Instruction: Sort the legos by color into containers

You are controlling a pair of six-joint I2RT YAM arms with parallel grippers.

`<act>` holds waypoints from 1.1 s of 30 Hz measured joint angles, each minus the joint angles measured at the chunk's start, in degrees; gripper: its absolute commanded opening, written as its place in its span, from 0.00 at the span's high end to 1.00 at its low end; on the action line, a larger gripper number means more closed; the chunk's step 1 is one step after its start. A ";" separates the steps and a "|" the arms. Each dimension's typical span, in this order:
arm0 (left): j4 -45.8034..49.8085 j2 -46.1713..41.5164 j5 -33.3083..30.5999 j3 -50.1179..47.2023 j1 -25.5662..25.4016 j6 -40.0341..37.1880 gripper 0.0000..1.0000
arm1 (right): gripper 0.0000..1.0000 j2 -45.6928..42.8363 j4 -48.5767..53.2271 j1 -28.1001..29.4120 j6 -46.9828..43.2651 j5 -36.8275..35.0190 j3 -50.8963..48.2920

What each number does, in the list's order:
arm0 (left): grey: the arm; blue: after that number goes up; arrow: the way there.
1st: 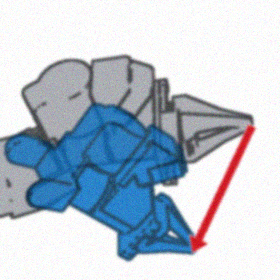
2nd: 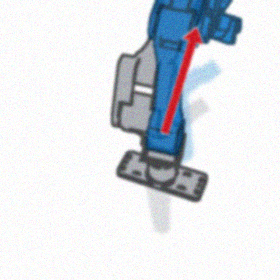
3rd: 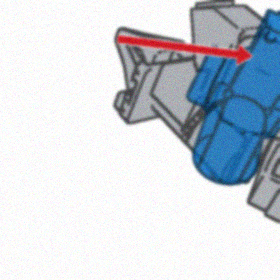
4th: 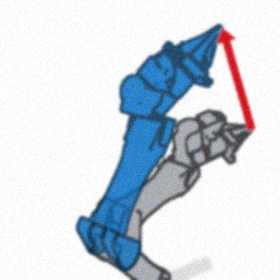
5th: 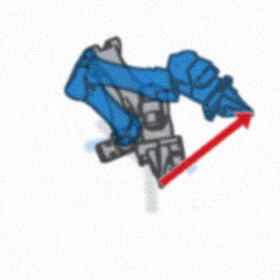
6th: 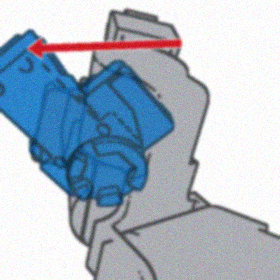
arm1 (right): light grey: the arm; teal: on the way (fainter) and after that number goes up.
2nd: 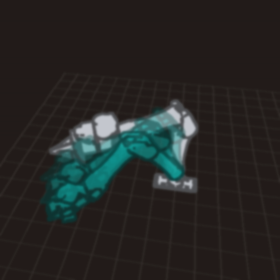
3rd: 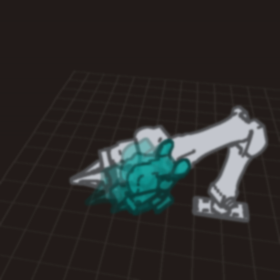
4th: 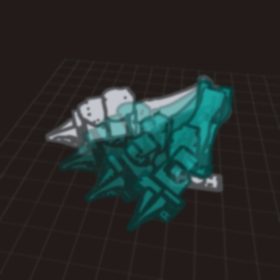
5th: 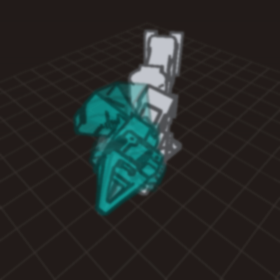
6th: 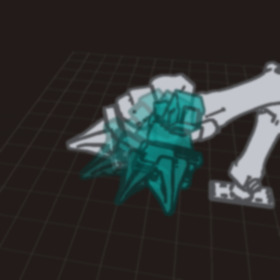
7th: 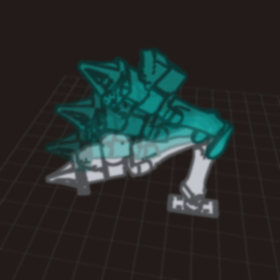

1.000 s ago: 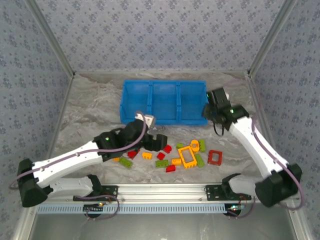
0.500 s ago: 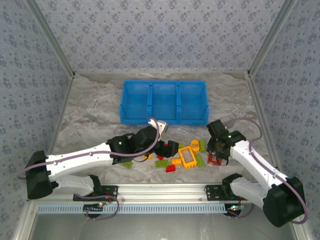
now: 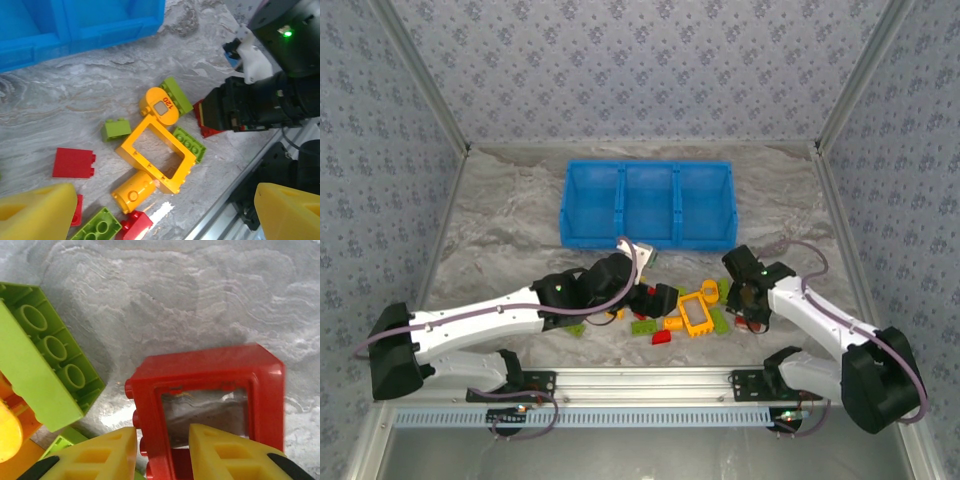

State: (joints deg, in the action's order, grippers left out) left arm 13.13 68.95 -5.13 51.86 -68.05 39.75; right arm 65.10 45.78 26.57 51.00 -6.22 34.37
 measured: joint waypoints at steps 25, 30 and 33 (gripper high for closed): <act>4.46 0.15 -3.30 10.29 2.21 -0.46 0.08 | 0.92 5.44 2.51 2.56 -17.75 -5.62 30.60; 5.46 0.57 -3.65 15.58 9.18 -1.05 0.08 | 0.92 20.65 -1.29 -1.86 -26.05 -1.84 45.31; 5.62 2.29 -2.84 17.97 13.51 -1.36 0.08 | 0.92 31.08 -1.86 -4.63 -29.55 -0.35 53.62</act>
State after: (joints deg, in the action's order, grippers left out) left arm 18.74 71.24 -7.97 69.82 -54.54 38.39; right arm 96.18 43.92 21.93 21.45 -6.57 87.99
